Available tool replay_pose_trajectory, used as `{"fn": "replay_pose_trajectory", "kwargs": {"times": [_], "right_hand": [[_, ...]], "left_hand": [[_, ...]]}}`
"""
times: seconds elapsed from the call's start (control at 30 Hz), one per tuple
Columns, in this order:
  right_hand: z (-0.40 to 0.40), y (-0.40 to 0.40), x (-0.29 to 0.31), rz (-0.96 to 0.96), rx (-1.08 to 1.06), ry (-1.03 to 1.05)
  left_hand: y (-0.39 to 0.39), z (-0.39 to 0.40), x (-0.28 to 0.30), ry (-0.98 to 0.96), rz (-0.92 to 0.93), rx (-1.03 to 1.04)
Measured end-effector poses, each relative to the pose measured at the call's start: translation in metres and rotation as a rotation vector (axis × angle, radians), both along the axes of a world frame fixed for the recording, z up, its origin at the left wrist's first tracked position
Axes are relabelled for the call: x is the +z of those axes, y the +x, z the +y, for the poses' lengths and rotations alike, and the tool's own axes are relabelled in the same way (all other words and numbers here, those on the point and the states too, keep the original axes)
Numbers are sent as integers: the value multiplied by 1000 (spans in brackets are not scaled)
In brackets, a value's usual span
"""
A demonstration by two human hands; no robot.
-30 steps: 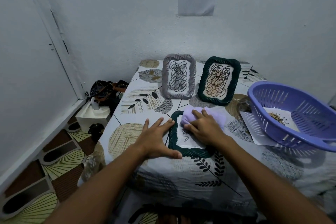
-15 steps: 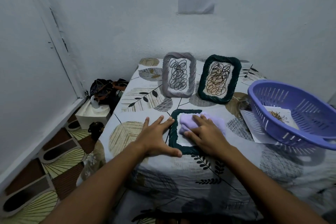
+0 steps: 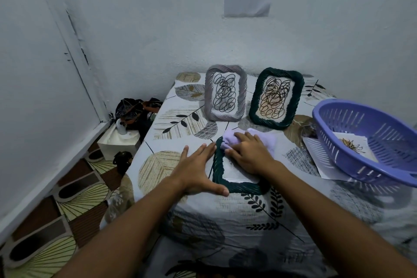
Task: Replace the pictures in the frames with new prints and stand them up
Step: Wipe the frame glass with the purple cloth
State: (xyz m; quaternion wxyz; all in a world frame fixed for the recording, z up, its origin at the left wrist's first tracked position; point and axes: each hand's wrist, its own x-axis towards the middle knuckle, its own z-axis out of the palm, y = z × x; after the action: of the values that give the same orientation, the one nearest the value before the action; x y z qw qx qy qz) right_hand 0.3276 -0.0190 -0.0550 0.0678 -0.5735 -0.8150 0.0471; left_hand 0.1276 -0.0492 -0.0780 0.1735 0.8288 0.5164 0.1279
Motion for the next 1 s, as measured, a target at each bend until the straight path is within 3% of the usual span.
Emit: {"fn": "replay_pose_trajectory", "kwargs": {"times": [0.27,0.57,1.0], "right_hand": [[-53,6,-1,33,110,2],[-20,-7,-2,64,-112,11],[7,6,-2,61,-197,-13]], "left_hand": [[2,-5,5,-48,-62,13],[2,-3,5,-48,-72,14],[2,-7,8,-24,-40,21]]}}
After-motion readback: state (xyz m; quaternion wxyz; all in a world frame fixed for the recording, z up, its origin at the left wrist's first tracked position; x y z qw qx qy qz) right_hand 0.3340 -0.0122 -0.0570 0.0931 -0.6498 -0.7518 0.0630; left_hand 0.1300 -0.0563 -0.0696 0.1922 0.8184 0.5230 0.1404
